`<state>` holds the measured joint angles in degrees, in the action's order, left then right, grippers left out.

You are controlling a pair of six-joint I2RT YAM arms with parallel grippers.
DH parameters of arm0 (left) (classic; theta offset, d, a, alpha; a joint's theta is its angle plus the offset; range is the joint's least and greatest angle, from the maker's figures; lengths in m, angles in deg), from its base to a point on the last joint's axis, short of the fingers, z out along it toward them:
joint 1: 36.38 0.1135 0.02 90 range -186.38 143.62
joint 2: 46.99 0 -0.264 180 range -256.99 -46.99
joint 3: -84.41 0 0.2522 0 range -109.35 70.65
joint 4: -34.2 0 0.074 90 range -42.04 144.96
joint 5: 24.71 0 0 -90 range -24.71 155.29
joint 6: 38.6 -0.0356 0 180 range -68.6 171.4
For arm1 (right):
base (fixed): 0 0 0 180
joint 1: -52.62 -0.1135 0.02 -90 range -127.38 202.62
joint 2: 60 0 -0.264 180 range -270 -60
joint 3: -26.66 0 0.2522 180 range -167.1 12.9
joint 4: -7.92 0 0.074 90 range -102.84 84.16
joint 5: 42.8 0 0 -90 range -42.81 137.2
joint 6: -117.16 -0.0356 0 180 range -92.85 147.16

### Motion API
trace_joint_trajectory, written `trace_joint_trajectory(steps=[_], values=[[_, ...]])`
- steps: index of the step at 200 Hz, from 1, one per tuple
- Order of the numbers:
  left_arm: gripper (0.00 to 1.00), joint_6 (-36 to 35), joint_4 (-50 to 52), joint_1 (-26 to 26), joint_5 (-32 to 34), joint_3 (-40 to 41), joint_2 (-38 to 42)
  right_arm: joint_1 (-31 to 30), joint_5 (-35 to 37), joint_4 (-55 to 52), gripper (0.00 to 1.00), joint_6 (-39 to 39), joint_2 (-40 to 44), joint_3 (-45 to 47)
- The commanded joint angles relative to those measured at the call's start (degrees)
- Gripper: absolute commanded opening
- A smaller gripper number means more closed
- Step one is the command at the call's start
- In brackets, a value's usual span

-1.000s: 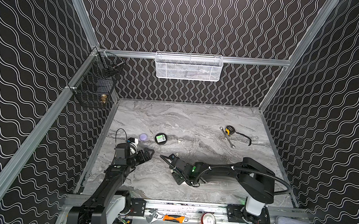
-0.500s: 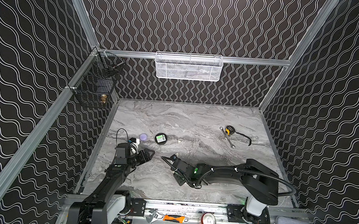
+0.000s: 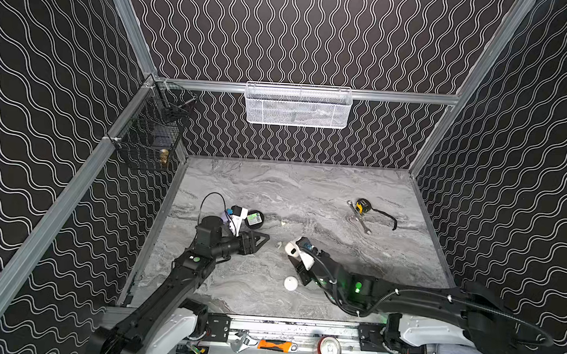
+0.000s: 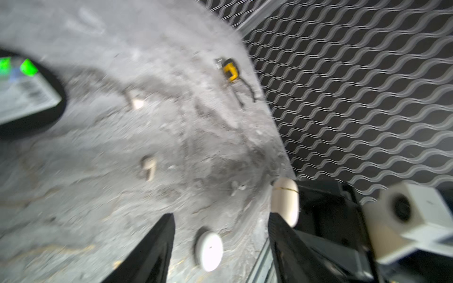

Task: Insert wireless bluetooth earbuds into charging case
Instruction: Pass the charging case.

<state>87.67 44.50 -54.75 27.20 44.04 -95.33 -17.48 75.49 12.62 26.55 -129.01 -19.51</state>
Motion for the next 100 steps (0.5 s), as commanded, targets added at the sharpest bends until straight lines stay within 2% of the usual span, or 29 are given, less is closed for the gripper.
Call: trace_joint_trajectory(steps=[1,40,100], values=[[0.64,-4.1,4.5,-3.2,-0.2,-3.8,3.2,-1.2,1.4,11.2,0.19,10.1,2.4,0.6],[0.58,-8.6,8.2,-9.5,1.7,-7.1,5.6,-7.2,8.7,15.7,0.17,20.9,0.9,-1.2],[0.59,-7.5,4.3,-13.2,1.9,-5.4,7.0,-7.7,10.2,15.5,0.16,23.2,1.4,-3.3]])
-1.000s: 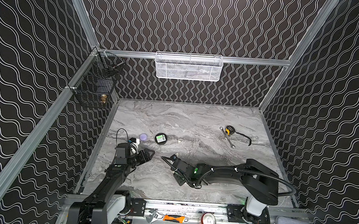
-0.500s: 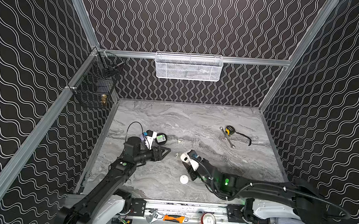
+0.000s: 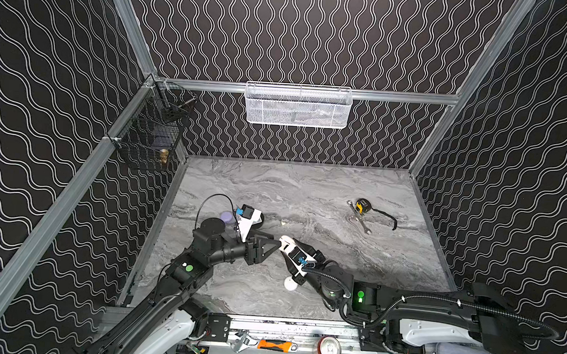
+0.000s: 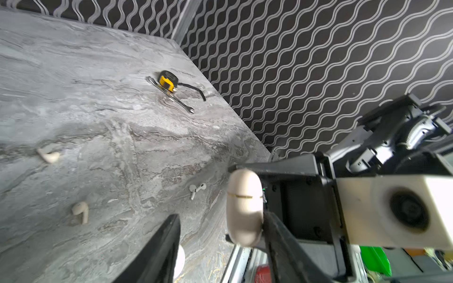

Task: Insert wireless bluetooth earbuds into charging case
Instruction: Pass the charging case.

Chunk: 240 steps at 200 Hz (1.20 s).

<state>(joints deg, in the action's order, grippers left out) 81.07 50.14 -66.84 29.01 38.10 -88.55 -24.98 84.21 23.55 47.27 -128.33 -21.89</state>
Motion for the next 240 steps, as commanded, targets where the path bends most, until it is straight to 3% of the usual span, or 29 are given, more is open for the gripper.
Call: trace_joint_trajectory(steps=[1,37,67,125,159,240], values=[[0.59,-1.0,-1.3,-1.2,0.1,0.6,0.3,-0.2,1.5,4.4,0.16,2.4,0.8,-0.9],[0.61,-2.1,-1.4,-3.2,0.5,0.1,-0.4,-0.3,0.2,3.9,0.16,2.6,1.6,-0.9],[0.55,-1.5,-3.3,-4.0,-0.6,-0.5,-2.7,-0.6,0.2,5.0,0.16,3.6,0.9,-0.6],[0.62,-2.3,-2.2,-4.3,1.5,-1.7,-3.3,-0.7,1.1,5.7,0.15,4.8,-0.7,-1.2],[0.56,-3.4,-0.6,-4.3,0.8,-2.5,-3.8,-0.8,1.1,7.0,0.14,5.7,-1.1,-0.9],[0.53,-3.0,-2.0,-4.3,-1.2,-2.2,-4.1,-0.7,1.2,6.9,0.13,6.0,-2.4,-1.9]])
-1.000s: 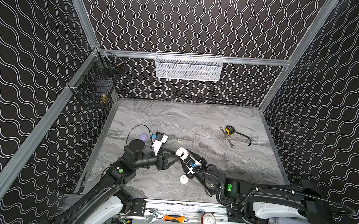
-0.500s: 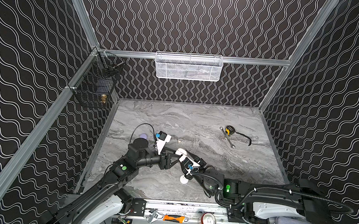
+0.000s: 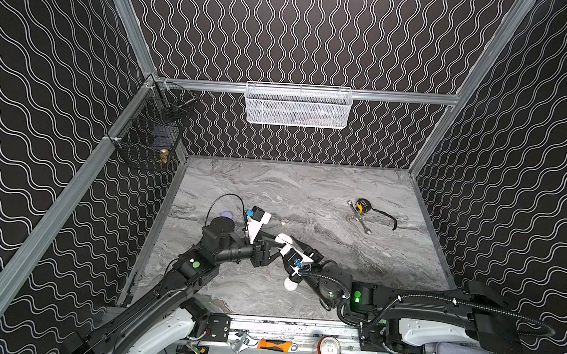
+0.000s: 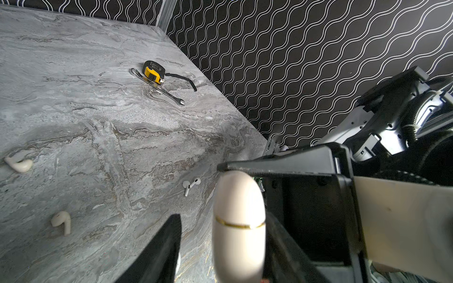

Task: Insert wireless bluetooth earbuds into charging case
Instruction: Pass the charging case.

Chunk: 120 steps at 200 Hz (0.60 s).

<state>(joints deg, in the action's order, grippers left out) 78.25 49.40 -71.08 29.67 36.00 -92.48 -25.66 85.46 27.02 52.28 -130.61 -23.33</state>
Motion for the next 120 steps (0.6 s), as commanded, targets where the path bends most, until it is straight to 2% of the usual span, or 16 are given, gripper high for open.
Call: trace_joint_trajectory(steps=[1,38,102,120], values=[[0.53,-0.2,-1.3,-0.1,-1.8,-0.1,-0.1,0.0,0.0,3.4,0.13,1.0,-0.1,-0.4],[0.52,-0.1,-1.4,0.0,-1.4,0.2,0.3,-0.1,-0.6,3.3,0.13,1.0,0.6,-0.2],[0.35,-0.5,-1.3,0.0,-2.1,0.0,-0.1,-0.1,-0.7,3.3,0.12,1.2,-0.4,-0.8],[0.39,-0.2,-1.6,0.0,-2.2,0.2,0.0,-0.1,-0.8,3.6,0.12,1.3,-0.3,-0.6]])
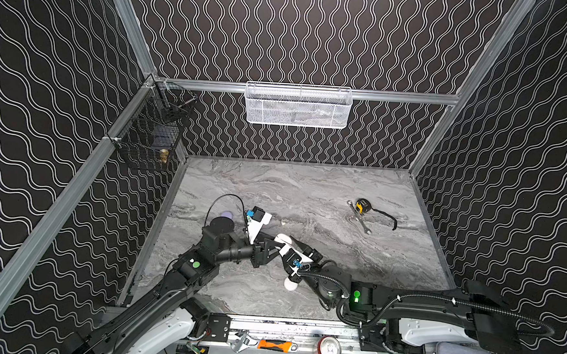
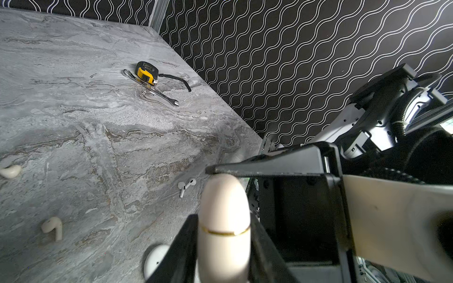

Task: Insert wireless bluetooth earbuds into charging case
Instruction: Pass the charging case.

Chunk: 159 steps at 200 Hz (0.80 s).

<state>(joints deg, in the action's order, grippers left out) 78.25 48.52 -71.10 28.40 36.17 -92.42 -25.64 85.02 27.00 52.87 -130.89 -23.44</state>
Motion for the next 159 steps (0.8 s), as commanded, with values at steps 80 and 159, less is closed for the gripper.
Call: trace_joint_trajectory(steps=[80,159], values=[[0.33,-0.2,-0.4,0.0,-1.0,-0.3,0.2,-0.2,-0.1,3.7,0.12,0.9,1.0,0.3],[0.12,-0.4,-6.2,-0.1,0.8,1.9,-1.4,-0.3,-2.1,3.9,0.59,-0.6,4.0,2.3]])
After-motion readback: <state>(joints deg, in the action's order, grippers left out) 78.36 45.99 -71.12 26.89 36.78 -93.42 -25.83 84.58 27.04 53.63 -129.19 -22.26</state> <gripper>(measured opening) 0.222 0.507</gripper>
